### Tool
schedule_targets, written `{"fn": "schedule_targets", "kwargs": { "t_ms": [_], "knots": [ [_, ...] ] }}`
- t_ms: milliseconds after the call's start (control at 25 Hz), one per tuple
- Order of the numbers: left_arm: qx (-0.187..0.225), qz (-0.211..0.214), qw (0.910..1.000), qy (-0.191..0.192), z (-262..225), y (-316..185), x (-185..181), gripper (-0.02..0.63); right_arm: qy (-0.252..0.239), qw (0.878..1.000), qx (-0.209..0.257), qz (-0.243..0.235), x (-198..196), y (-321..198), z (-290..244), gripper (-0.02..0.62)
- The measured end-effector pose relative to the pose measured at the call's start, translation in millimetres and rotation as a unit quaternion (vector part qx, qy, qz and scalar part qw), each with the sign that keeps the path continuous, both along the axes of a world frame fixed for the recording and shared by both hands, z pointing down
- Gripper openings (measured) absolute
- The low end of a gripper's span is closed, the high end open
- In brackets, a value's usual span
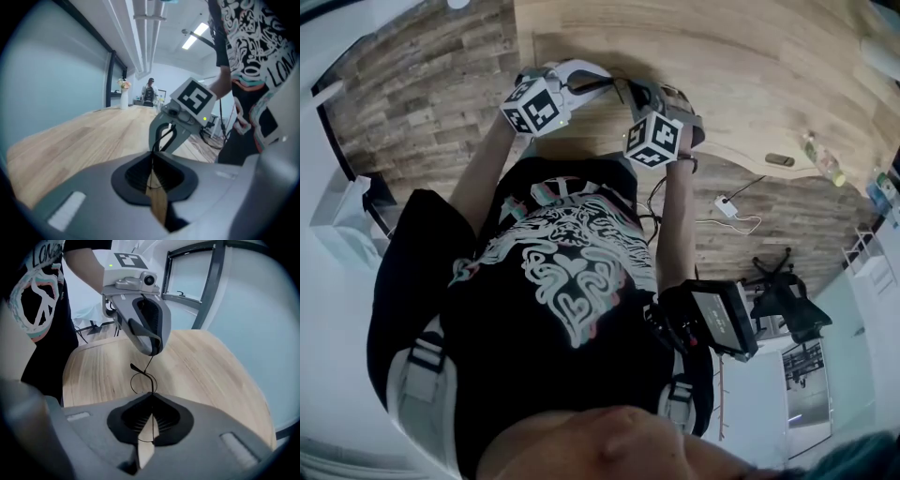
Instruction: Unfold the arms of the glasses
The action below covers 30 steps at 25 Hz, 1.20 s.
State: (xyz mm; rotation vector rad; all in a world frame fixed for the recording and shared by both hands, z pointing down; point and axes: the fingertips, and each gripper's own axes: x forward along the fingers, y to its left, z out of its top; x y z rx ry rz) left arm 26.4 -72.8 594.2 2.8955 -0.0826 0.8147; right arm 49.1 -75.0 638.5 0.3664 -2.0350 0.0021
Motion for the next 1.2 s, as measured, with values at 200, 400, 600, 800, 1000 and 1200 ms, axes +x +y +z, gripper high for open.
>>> {"fn": "schedule_targets", "kwargs": {
  "t_ms": [200, 400, 600, 800, 1000, 1200],
  "knots": [
    [-0.018, -0.018, 0.9994, 0.026, -14, -11, -4, 0.0, -0.051, 0.998, -0.005, 0.045, -3, -3, -18, 0.002],
    [-0.071, -0.074, 0.9925, 0.068, -23, -20, -16, 0.0, -0.08, 0.994, 0.019, 0.078, 4, -7, -37, 0.002],
    [-0.098, -0.111, 0.9845, 0.093, -29, -22, -30, 0.0, -0.137, 0.982, 0.021, 0.127, 3, -7, -61, 0.002],
    [-0.134, -0.142, 0.9737, 0.117, -35, -27, -39, 0.0, -0.184, 0.969, 0.018, 0.166, 2, -6, -79, 0.002],
    [-0.158, -0.157, 0.9651, 0.138, -45, -26, -52, 0.0, -0.27, 0.94, 0.031, 0.208, -1, -6, -111, 0.002],
    [-0.167, -0.178, 0.957, 0.157, -72, -25, -71, 0.0, -0.344, 0.902, 0.047, 0.257, -4, 1, -155, 0.002]
  ]
}}
